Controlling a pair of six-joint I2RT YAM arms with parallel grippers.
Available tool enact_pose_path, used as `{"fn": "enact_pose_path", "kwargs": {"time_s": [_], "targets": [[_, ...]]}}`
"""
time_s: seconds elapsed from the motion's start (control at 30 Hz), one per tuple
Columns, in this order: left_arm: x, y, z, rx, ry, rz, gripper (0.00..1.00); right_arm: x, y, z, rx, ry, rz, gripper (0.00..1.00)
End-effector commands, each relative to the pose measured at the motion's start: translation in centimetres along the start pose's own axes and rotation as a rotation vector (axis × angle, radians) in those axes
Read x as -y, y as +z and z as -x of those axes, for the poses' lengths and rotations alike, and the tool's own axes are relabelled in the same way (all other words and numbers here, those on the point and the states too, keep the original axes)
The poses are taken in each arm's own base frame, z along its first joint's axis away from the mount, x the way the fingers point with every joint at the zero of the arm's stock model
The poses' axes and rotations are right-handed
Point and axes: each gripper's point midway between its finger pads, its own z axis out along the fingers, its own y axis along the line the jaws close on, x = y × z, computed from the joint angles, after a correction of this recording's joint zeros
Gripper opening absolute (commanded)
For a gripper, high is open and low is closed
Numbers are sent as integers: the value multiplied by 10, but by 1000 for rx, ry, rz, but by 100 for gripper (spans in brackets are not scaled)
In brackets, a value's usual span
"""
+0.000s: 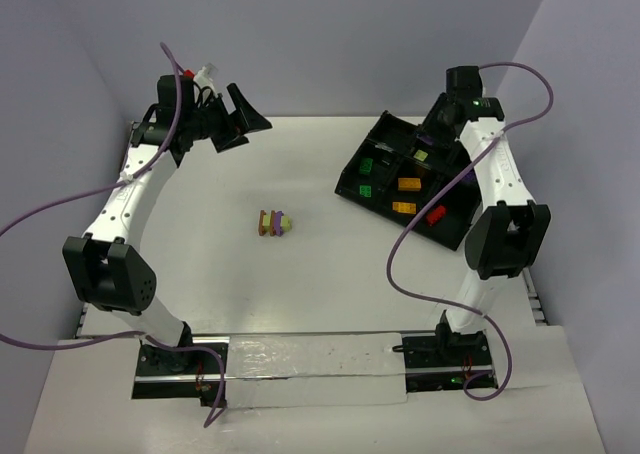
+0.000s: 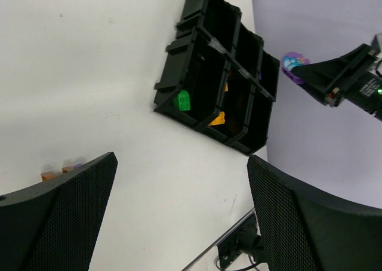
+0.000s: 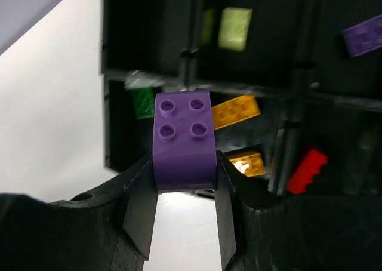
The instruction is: Sort the legos into containers by color
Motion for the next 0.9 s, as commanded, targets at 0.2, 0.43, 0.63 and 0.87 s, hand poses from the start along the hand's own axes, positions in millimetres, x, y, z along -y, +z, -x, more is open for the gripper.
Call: {"fn": "enact_pose_path", "kwargs": {"time_s": [0.2, 0.43, 0.63, 0.87], "targets": [[-3, -16, -5, 11, 49, 41, 97, 23, 19, 36, 94, -26, -171, 0], [-8, -18, -11, 5, 52, 55, 97, 35, 43, 49, 113, 15, -203, 0], [-10, -14, -14, -14, 48, 47, 96, 41, 57, 48, 104, 33, -209, 0], [-13, -8, -12, -20, 42, 54, 96, 56, 60, 47, 100, 47, -245, 0]]}}
